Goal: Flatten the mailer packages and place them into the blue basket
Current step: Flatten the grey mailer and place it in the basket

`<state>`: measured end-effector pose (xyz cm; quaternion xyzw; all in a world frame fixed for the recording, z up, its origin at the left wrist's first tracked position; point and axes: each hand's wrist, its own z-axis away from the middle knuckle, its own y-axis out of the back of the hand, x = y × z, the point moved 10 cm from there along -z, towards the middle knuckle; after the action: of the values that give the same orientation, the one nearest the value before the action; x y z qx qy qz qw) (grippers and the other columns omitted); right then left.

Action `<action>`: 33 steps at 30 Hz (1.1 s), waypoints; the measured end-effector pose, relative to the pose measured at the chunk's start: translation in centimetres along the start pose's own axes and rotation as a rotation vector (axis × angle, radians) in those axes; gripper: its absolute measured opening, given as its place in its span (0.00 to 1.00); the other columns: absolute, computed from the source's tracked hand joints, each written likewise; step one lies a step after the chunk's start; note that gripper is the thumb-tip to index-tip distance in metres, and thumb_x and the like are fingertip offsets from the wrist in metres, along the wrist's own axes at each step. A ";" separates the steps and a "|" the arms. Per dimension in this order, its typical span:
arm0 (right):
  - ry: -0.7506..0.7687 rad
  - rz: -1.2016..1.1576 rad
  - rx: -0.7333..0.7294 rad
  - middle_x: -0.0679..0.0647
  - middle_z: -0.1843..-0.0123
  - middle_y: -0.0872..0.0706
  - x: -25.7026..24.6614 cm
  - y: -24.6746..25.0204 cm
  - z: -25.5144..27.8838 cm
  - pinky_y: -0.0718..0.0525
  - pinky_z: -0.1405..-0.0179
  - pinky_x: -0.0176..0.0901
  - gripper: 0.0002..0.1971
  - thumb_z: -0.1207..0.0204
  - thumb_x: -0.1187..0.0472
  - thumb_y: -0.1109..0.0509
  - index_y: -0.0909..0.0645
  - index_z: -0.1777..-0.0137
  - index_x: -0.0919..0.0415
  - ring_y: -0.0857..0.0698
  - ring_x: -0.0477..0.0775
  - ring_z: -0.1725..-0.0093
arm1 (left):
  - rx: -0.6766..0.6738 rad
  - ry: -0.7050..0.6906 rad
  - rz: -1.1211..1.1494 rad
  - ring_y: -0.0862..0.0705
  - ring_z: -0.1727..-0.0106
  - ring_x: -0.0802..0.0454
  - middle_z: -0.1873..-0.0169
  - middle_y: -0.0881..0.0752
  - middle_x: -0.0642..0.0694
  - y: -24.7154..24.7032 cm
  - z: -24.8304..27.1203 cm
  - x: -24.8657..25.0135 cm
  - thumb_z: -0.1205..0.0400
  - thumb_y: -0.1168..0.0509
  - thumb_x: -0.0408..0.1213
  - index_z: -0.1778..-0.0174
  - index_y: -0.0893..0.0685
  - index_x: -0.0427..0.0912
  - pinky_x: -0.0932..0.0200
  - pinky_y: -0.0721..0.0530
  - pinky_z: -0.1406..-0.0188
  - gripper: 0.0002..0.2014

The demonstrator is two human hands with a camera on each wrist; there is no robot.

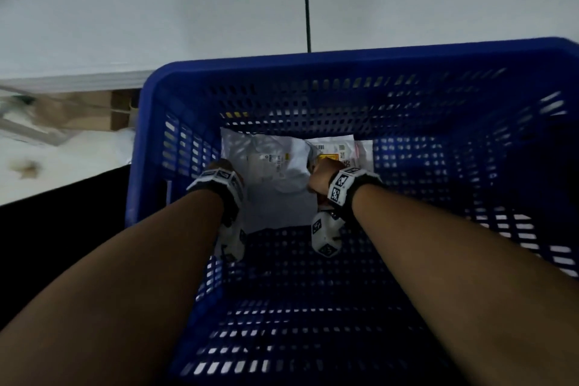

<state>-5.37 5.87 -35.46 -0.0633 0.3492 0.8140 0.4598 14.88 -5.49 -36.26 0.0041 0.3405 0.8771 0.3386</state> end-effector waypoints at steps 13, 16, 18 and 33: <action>0.332 0.354 0.265 0.60 0.39 0.17 -3.0 0.6 1.6 0.19 0.53 0.51 0.18 0.19 0.57 0.32 0.29 0.33 0.59 0.15 0.66 0.44 | 0.409 -0.374 0.065 0.30 0.23 0.37 0.22 0.32 0.39 3.6 1.9 10.1 0.16 0.38 0.43 0.18 0.35 0.43 0.42 0.27 0.31 0.29; 0.344 0.350 0.186 0.60 0.37 0.18 -3.1 -0.4 1.4 0.18 0.50 0.52 0.21 0.21 0.58 0.33 0.28 0.29 0.58 0.17 0.65 0.40 | 0.341 -0.358 0.082 0.54 0.12 0.39 0.13 0.56 0.41 2.1 0.1 11.9 0.21 0.33 0.59 0.12 0.56 0.47 0.32 0.42 0.18 0.50; 0.332 0.356 0.126 0.62 0.38 0.17 -2.5 -0.9 1.2 0.19 0.49 0.52 0.20 0.21 0.58 0.33 0.26 0.30 0.61 0.17 0.66 0.40 | 0.229 -0.282 0.061 0.65 0.13 0.40 0.14 0.69 0.44 0.5 -1.6 12.0 0.26 0.31 0.66 0.14 0.68 0.53 0.24 0.53 0.20 0.60; 0.370 0.341 0.008 0.68 0.43 0.17 -2.4 -1.5 0.0 0.30 0.60 0.45 0.15 0.18 0.61 0.35 0.25 0.33 0.67 0.15 0.67 0.45 | 0.208 -0.265 0.062 0.53 0.12 0.37 0.12 0.56 0.43 1.7 -2.6 11.6 0.31 0.32 0.72 0.12 0.57 0.54 0.21 0.50 0.20 0.59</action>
<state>-2.78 4.65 -35.20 -0.1494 0.4361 0.8531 0.2444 4.30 -1.01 -39.83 0.1654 0.3816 0.8388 0.3513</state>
